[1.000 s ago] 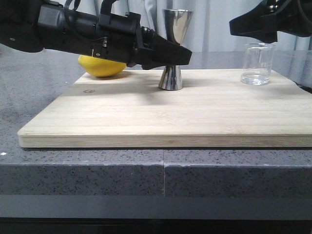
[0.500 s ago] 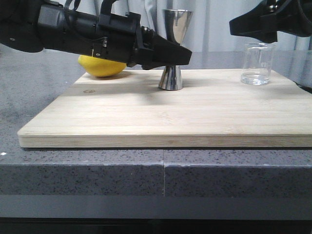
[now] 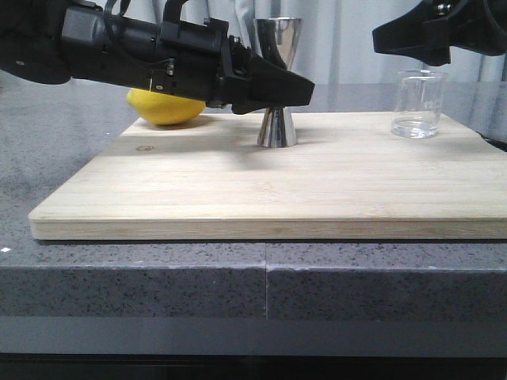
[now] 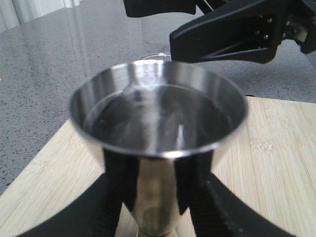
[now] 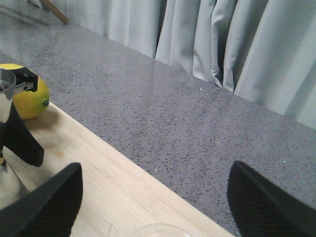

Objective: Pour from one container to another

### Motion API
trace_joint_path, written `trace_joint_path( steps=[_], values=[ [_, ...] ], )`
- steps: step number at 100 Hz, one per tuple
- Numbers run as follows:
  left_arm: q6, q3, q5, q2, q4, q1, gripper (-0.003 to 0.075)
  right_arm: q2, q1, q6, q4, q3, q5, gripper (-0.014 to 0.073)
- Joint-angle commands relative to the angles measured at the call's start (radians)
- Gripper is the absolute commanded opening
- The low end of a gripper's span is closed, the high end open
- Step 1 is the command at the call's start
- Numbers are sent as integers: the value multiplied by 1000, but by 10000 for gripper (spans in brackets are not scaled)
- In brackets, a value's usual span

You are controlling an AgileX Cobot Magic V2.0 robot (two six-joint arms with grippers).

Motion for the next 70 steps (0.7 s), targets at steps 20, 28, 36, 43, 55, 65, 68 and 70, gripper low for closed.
trace_joint_path(
  steps=[20, 28, 36, 43, 55, 65, 68, 70],
  values=[
    [-1, -31, 56, -53, -51, -7, 413, -44, -7, -6, 34, -29, -58, 547],
    [-10, -31, 47, -57, -48, -7, 515, -44, -7, -6, 34, -29, -57, 547],
    [-29, -31, 24, -66, -36, -7, 579, -44, -7, -6, 34, -29, -52, 547],
    [-47, -31, -14, -84, -3, -7, 608, -46, -7, -6, 34, -29, -52, 547],
    [-117, -31, -60, -119, 78, -7, 610, -46, -7, -6, 34, -29, -52, 547],
    [-166, -31, -104, -155, 125, -7, 610, -46, -7, -6, 34, -29, -52, 547],
    [-188, -31, -108, -167, 149, -7, 610, -46, -7, -6, 34, -29, -52, 547],
    [-201, -31, -108, -178, 160, -7, 610, -46, -7, -6, 34, -29, -52, 547]
  ],
)
